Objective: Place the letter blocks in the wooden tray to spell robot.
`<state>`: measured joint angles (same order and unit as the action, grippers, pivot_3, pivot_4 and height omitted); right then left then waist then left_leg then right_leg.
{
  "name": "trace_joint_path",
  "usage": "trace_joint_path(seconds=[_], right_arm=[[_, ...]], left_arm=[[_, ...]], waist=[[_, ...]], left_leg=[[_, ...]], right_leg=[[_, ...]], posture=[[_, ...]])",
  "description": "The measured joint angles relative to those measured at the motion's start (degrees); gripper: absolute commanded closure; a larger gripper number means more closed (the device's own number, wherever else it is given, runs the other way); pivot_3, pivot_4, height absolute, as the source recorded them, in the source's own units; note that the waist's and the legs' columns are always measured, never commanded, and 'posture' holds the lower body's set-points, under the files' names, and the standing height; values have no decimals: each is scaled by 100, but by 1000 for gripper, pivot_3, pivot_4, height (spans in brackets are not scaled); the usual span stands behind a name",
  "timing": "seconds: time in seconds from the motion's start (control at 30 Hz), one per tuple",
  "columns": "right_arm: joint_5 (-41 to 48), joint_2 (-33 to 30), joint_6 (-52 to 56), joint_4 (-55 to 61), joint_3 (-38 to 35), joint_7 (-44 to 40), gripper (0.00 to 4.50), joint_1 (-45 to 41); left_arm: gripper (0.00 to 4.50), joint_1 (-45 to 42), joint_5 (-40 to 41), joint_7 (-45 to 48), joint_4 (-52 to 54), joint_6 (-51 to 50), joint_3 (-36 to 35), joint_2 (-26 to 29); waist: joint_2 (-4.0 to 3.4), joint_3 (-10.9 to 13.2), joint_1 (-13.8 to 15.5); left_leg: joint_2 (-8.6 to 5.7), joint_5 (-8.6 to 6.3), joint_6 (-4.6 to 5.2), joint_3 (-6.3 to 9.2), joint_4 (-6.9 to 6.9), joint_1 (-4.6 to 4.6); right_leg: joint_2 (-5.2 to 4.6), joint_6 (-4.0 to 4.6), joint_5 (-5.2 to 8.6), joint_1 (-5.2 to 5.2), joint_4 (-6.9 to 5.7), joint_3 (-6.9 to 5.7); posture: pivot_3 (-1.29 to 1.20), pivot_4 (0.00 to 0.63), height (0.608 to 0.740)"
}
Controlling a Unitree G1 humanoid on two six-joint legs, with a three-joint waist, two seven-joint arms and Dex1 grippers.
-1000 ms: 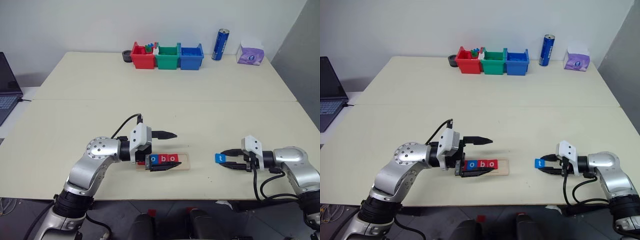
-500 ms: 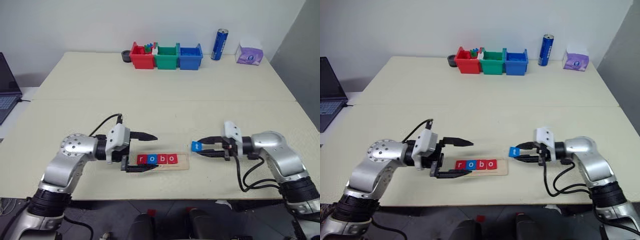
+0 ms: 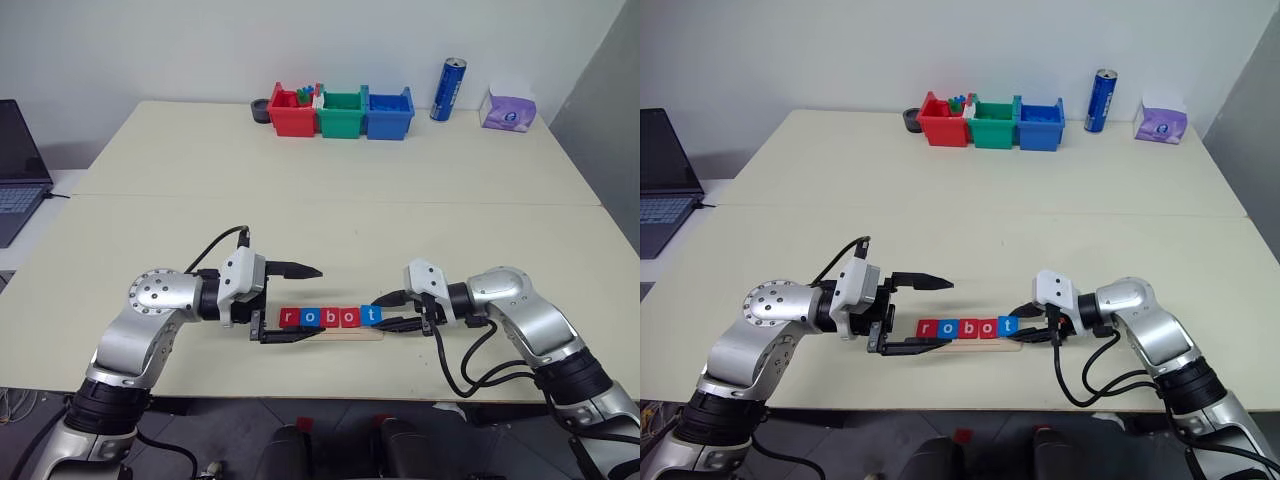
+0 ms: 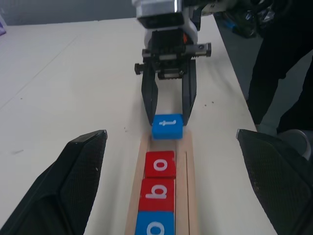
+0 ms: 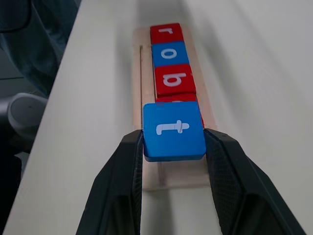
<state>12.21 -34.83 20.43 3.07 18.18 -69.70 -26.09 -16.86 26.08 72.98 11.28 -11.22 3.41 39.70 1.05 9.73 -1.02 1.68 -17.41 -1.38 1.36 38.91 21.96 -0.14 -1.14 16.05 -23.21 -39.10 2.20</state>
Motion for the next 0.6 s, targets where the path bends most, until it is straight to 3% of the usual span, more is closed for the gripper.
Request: trace_joint_path(seconds=[0.6], right_arm=[[-263, 117, -471, -552, 4, 85, 3041, -66]], left_arm=[[0, -103, -22, -89, 14, 8, 196, -70]], waist=[[0, 0, -45]], left_leg=[[0, 0, 0, -1, 0, -1]], right_leg=[[0, 0, 0, 0, -1, 0]], posture=[[0, 150, 740]])
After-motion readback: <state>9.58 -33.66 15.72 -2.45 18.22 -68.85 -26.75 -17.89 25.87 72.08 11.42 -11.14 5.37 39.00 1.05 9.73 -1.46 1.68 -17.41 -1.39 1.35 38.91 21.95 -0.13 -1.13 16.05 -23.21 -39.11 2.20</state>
